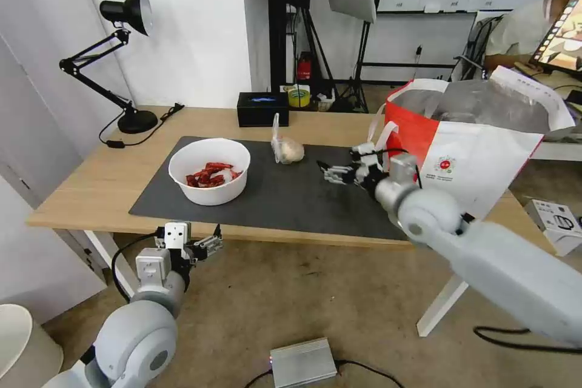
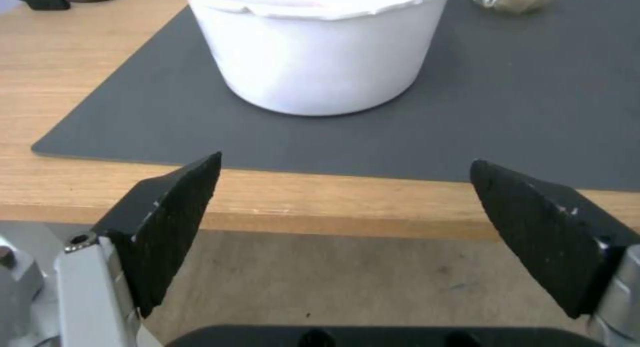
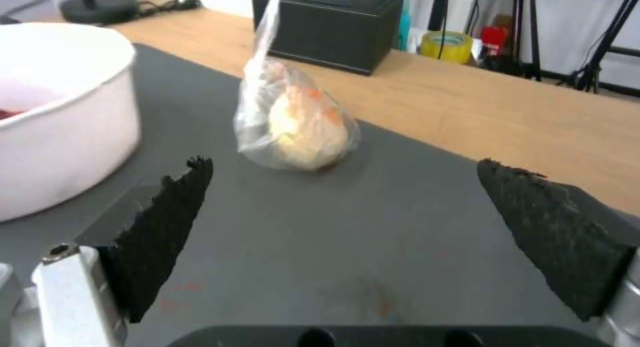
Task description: Pick up the trash from the table and place it into the takeout bag.
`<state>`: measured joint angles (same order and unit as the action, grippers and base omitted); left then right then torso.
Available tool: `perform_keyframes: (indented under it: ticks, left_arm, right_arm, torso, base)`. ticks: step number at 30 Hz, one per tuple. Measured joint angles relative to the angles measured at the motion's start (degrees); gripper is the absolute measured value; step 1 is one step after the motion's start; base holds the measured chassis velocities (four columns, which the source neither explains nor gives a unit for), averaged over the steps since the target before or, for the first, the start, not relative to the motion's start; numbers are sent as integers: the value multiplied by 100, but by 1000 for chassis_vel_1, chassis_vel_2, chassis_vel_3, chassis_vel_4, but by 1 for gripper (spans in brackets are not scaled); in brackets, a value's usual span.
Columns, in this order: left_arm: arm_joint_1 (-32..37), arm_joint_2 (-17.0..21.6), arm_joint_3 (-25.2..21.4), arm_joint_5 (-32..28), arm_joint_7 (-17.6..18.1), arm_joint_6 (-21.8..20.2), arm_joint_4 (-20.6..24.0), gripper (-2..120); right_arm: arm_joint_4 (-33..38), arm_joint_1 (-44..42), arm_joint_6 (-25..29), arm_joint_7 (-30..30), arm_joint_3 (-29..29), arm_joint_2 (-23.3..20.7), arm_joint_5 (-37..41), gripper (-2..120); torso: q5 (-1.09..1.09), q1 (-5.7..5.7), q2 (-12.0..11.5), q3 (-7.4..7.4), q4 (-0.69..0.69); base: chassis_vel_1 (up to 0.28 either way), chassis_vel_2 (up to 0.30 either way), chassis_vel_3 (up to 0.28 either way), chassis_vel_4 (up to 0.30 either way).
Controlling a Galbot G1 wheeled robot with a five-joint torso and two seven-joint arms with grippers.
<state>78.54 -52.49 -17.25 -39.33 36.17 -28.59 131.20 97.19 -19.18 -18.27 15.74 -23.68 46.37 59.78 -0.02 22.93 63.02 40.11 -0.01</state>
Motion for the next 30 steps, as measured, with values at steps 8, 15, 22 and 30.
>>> perform_keyframes:
  ticks: [8,15,22,30]
  left_arm:
    - [-32,-18,62,14,0,0,-59,100]
    - [31,-40,53,72,-3,33,-88,100]
    - [25,-112,92,97,-7,44,-97,100]
    - [45,-123,82,109,-8,60,-96,100]
  right_arm:
    - [-1345,847,-11,-251,-542,1011,-118,100]
    - [-2256,1194,4,-441,-740,1640,-223,100]
    - [-3346,1646,8,-629,-870,2354,-460,100]
    - [-3975,1858,-86,-829,-924,2751,-627,100]
  torso:
    - [0,0,0,0,2]
    - [1,-1,0,0,1]
    - [0,0,0,0,1]
    - [1,-1,0,-1,1]
  base:
    - [0,0,0,0]
    - [0,0,0,0]
    - [0,0,0,0]
    - [0,0,0,0]
